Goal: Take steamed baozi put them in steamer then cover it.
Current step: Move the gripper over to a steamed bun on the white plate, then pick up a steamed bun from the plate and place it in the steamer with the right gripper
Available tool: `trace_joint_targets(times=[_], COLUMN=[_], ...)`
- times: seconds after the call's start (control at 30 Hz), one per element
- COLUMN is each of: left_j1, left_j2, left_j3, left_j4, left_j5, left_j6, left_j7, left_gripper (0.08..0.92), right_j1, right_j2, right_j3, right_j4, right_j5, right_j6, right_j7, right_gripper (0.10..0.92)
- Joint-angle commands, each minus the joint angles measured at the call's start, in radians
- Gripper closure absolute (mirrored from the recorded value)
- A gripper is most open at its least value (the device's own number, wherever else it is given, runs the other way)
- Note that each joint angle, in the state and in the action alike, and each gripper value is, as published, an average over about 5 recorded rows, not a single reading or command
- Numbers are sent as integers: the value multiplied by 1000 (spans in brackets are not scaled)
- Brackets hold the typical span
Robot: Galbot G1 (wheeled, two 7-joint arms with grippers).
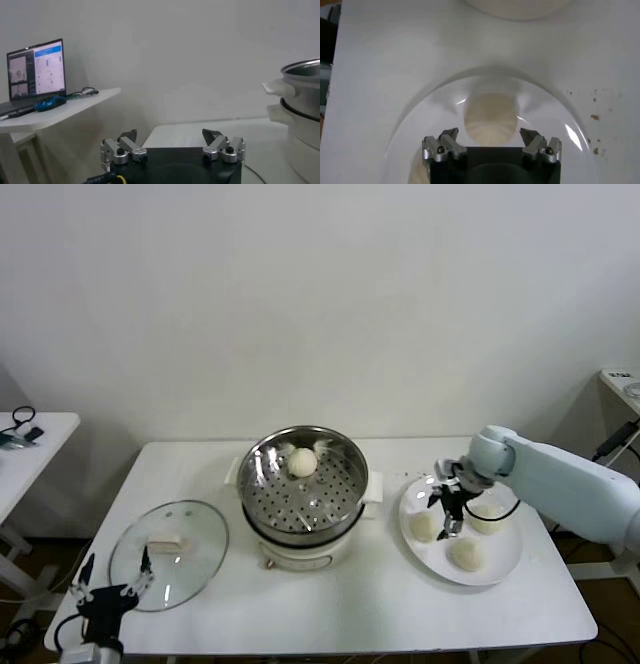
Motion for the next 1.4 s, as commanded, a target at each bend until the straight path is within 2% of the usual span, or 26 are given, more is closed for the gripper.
trace_joint_targets(times=[0.03,0.3,0.77,1.13,1.4], left_j1=[-6,-6,3,13,25], left_j2=[-1,-2,-2,-4,-4], left_j3=[1,3,4,30,47], left_j4=[4,7,5,-13,-17], left_j5=[2,3,1,7,13], left_j6=[2,1,0,7,3], left_j7=[0,0,-1,2,5], left_gripper=[177,177,177,177,177], right_j1=[-40,-43,21,431,704], right_j2=[55,67,38,46,146], right_j3=[26,31,2,-246,-398], right_j4=[-59,-78,-41,-16,-14], right_j5=[-25,-35,-4,222,443], right_j6=[0,8,6,16,13], right_j7=[-2,-11,-16,-27,-36], right_gripper=[203,204,315,319,321])
